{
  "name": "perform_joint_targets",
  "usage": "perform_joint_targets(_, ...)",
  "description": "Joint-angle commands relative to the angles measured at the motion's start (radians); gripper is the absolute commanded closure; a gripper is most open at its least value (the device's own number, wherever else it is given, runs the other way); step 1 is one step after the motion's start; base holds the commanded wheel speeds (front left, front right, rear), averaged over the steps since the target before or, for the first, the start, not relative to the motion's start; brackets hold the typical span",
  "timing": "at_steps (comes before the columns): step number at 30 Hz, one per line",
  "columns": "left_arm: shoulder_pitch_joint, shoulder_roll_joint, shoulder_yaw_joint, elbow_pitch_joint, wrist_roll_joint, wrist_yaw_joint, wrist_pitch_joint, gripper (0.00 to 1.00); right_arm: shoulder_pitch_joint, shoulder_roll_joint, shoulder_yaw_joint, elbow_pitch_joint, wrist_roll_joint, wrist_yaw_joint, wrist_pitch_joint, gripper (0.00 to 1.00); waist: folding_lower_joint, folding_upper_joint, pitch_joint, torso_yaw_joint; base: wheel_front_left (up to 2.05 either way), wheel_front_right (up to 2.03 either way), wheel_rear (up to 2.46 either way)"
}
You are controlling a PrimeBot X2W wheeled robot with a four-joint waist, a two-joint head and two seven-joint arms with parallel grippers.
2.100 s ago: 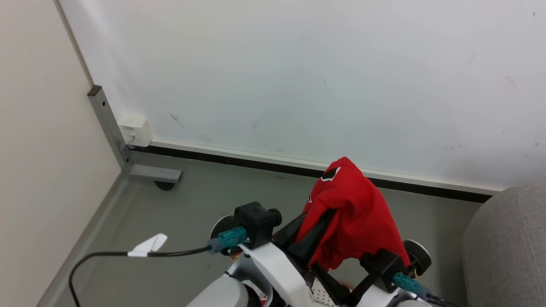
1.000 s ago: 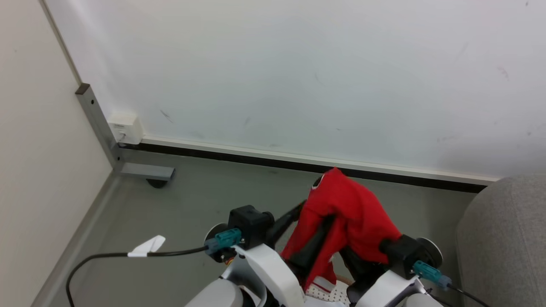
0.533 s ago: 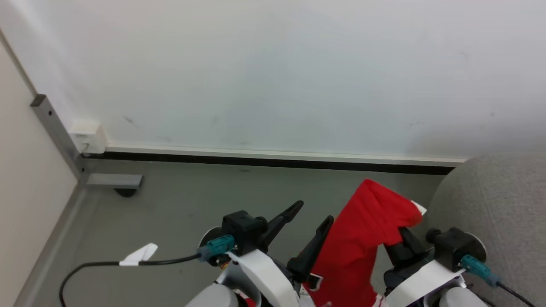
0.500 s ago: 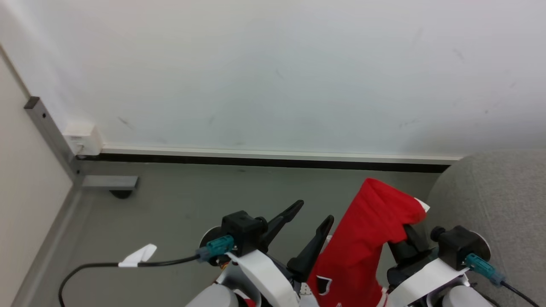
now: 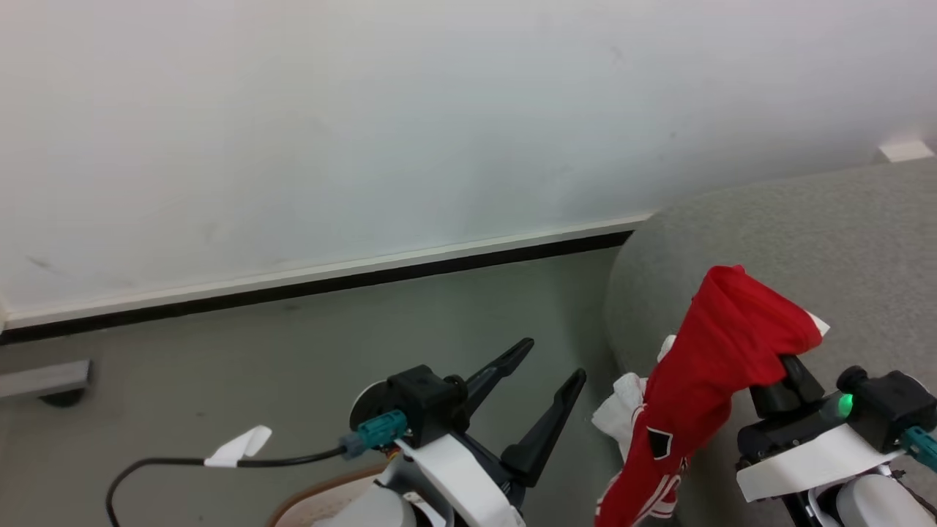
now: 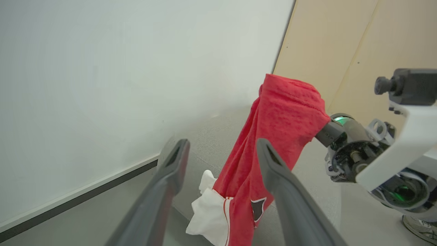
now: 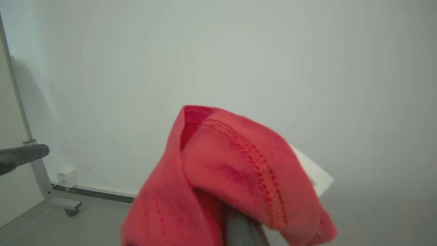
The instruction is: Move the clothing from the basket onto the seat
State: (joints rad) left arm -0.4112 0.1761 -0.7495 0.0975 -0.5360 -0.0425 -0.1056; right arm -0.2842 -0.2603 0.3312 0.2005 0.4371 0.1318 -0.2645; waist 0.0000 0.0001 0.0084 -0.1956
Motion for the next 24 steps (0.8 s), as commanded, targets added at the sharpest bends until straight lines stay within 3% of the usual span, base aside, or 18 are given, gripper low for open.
perform_joint_targets(1, -0.009, 0.007, -0.003, 0.0, 0.012, -0.004, -0.012, 0.0, 0.017, -0.009, -0.02, -0.02, 0.0, -0.002, 0.0, 1.0, 0.0, -0.0001, 0.014, -0.068, 0.0, 0.0, 0.0)
perform_joint_targets(11, -0.021, 0.004, -0.038, 0.024, 0.043, -0.012, -0.037, 0.0, 0.056, -0.023, -0.079, -0.087, -0.008, -0.002, 0.005, 1.0, 0.0, -0.0001, 0.025, -0.171, 0.0, 0.0, 0.0)
perform_joint_targets(24, -0.035, 0.008, -0.057, 0.046, 0.066, -0.005, -0.051, 0.0, 0.03, -0.017, -0.09, -0.12, -0.016, -0.002, 0.017, 1.0, 0.0, -0.0001, 0.04, -0.196, 0.0, 0.0, 0.0)
